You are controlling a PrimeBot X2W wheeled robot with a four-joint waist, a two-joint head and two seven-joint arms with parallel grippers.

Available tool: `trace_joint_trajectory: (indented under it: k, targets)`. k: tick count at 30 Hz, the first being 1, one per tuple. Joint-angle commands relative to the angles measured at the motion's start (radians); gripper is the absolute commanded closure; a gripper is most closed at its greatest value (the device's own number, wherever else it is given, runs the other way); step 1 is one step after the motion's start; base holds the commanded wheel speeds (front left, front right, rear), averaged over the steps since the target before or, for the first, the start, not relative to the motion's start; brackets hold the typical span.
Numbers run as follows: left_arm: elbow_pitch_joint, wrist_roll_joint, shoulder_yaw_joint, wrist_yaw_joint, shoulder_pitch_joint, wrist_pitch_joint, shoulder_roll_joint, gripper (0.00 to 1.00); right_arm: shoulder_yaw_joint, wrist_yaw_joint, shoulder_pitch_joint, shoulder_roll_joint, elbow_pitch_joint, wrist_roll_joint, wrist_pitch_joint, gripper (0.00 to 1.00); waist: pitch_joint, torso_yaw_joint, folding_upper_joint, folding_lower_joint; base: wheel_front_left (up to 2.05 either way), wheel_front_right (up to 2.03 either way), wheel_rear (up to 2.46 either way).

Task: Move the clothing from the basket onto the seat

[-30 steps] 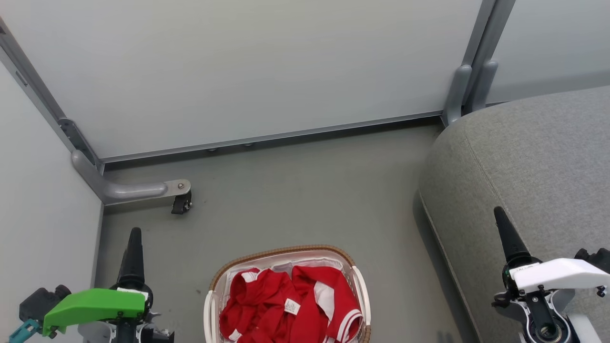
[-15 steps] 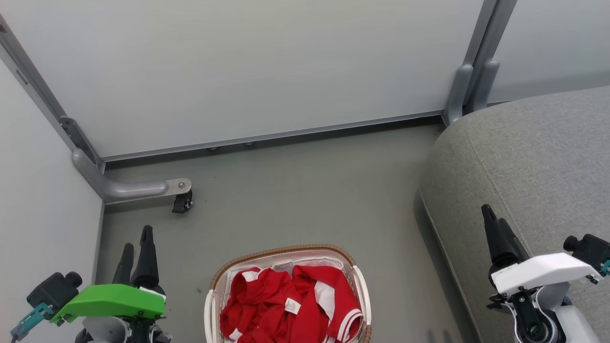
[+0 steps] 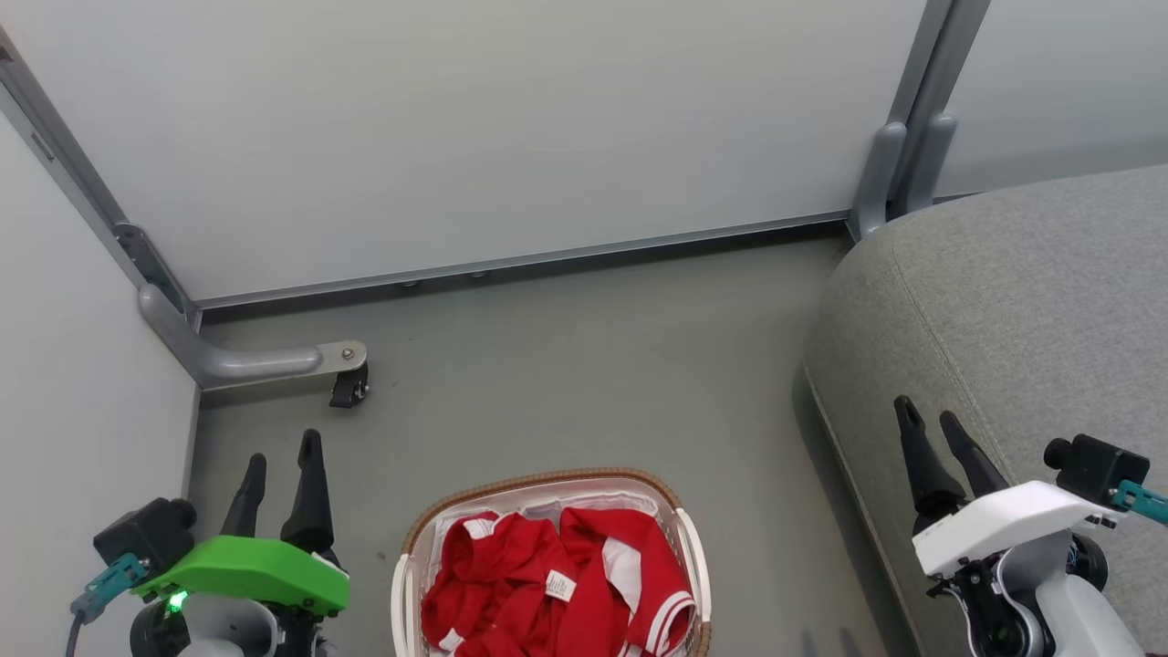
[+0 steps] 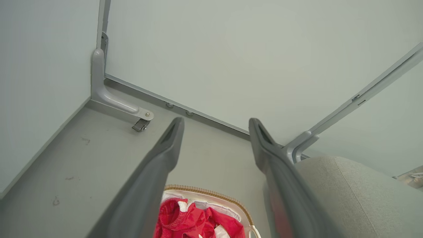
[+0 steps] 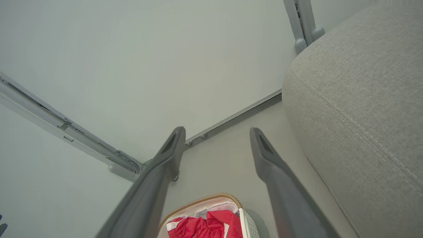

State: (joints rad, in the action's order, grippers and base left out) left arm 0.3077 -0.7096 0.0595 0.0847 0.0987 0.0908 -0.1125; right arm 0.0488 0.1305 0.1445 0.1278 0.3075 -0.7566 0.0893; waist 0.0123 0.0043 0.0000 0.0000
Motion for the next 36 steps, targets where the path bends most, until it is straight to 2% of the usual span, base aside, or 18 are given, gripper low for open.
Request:
trace_joint_trajectory:
  k: [1,11,21,36]
  targets:
    - [-0.008,0.041,0.012,-0.008,0.028,0.011,-0.016,0.0,0.008,0.0,0.028,0.013,-0.002,0.037,0.012,0.0,0.0,0.0,0.0,0.0,0.0,0.0,0.0]
    - [0.002,0.148,0.062,-0.034,0.017,0.039,-0.032,0.0,0.021,0.0,0.03,0.016,0.026,0.158,0.041,0.0,-0.002,0.002,0.0,0.0,0.0,0.0,0.0]
    - [-0.005,0.234,0.072,-0.053,0.015,0.066,-0.036,0.0,0.043,0.0,0.031,0.016,0.048,0.267,0.067,0.0,-0.001,0.003,0.0,0.0,0.0,0.0,0.0]
    - [-0.001,0.368,0.043,-0.025,-0.022,0.102,-0.012,0.0,0.035,0.0,0.019,0.005,0.074,0.411,0.104,0.0,-0.01,0.005,0.0,0.0,0.0,0.0,0.0]
